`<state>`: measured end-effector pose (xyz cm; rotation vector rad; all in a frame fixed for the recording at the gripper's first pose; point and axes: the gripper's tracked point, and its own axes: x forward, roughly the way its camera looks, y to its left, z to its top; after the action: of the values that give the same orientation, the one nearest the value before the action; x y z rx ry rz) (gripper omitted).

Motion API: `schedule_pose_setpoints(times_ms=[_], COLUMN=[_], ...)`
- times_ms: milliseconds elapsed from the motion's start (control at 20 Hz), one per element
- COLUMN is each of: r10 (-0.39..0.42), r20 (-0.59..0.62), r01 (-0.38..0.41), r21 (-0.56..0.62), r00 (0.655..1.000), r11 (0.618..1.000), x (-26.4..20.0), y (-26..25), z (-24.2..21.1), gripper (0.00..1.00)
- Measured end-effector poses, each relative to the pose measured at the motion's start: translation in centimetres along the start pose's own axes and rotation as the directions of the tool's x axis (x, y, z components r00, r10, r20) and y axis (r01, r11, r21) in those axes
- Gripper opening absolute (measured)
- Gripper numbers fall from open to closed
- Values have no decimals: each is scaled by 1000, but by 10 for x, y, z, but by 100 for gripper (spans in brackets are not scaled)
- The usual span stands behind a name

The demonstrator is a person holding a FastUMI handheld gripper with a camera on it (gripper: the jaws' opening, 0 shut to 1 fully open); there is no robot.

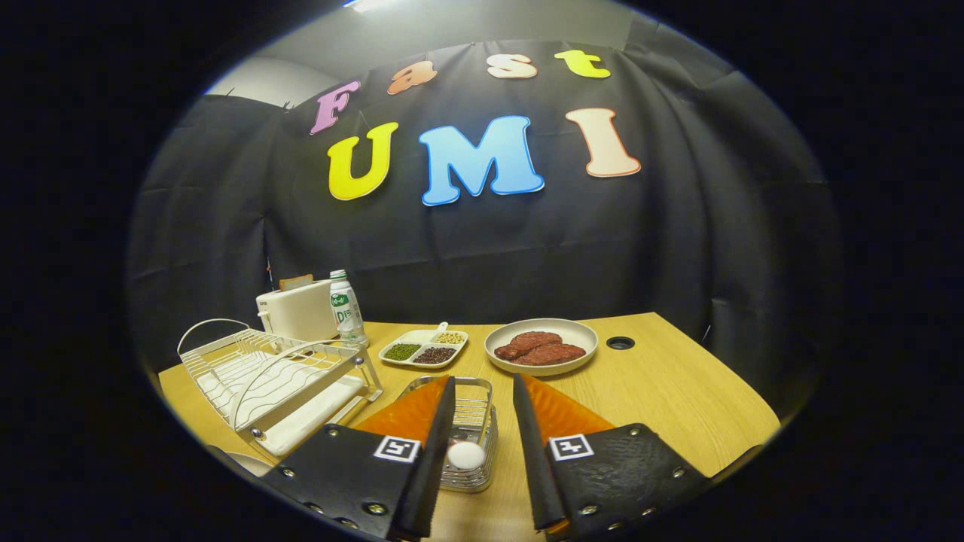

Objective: Take the plate from the dish rack, then take the spoon from the basket and place it into the plate.

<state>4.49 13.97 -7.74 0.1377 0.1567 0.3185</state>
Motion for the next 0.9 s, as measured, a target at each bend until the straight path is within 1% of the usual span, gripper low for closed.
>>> schedule_pose_setpoints(times_ms=[50, 100, 150, 200, 250, 300, 400, 650, 900], r10=[10, 24, 13, 24, 8, 17, -5, -37, -27], r20=[5, 10, 5, -10, -20, -25, -33, -42, -37], r01=[-10, -24, -13, -25, -10, -19, 2, 34, 25], r21=[-3, -12, -38, -58, -72, -79, -87, -71, -54], r00=[1000, 1000, 1000, 1000, 1000, 1000, 999, 998, 999], r11=[1000, 1000, 999, 998, 997, 997, 996, 997, 998], x=[1, 0, -5, -8, -5, -6, -10, -16, -32], y=[3, 9, 9, 14, 15, 19, 18, 15, 19], z=[2, 7, 9, 9, 9, 10, 14, 31, 65], gripper=[29, 24, 16, 16, 15, 11, 11, 11, 11])
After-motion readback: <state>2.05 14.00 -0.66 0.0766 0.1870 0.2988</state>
